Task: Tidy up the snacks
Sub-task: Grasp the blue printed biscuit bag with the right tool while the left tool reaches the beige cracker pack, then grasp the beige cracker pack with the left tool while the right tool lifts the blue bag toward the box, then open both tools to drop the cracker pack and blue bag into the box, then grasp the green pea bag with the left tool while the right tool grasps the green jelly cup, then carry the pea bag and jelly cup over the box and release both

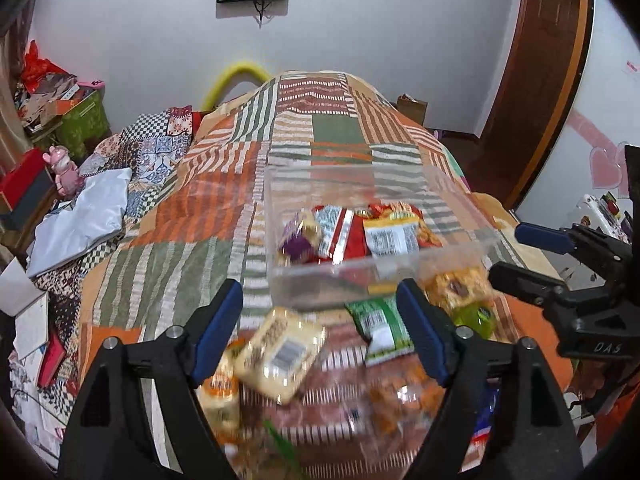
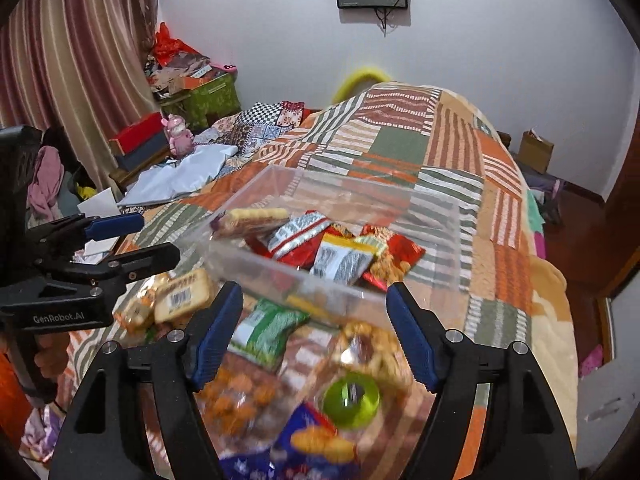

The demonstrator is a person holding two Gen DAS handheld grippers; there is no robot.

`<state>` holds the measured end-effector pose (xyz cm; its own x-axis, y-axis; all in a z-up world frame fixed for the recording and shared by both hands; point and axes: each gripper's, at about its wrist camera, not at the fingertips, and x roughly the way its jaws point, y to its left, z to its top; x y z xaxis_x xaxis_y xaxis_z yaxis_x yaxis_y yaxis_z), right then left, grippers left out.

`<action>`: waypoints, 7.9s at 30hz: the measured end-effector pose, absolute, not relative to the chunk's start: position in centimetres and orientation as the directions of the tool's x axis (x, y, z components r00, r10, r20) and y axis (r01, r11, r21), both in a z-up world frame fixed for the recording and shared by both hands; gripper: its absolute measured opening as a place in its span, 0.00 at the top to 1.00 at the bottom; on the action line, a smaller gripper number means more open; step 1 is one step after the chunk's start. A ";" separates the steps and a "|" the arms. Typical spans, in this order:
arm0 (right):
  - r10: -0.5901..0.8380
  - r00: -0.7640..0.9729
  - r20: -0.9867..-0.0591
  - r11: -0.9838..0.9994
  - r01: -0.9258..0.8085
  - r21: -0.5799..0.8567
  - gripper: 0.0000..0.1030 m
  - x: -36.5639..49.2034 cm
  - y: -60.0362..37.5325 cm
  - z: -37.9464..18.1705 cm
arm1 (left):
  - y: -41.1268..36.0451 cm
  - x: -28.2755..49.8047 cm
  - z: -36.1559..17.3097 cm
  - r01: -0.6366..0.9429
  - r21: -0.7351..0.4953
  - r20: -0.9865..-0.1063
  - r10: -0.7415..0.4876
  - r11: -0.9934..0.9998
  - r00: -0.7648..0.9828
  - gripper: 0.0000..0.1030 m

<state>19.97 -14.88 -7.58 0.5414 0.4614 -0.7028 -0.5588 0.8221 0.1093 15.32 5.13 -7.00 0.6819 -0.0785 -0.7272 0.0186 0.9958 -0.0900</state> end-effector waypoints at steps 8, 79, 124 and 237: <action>0.452 0.510 -0.732 0.832 -0.537 0.139 0.30 16.6 -16.9 -9.6 | 5.2 11.2 -8.5 0.014 -0.090 -0.744 -0.077 0.996 0.663 0.22; 0.519 0.515 -0.682 0.829 -0.497 0.256 0.41 19.7 -19.2 -8.7 | 5.9 14.0 -7.9 0.034 -0.124 -0.731 -0.115 0.992 0.672 0.47; 0.447 0.478 -0.756 0.845 -0.503 0.181 0.41 29.7 -14.9 -13.7 | 0.5 28.4 -11.0 0.127 -0.089 -0.743 -0.150 0.988 0.653 0.47; 0.538 0.542 -0.646 0.812 -0.539 0.224 0.58 21.0 -17.5 -8.5 | 3.2 18.1 -6.0 0.024 -0.096 -0.694 -0.085 0.995 0.715 0.59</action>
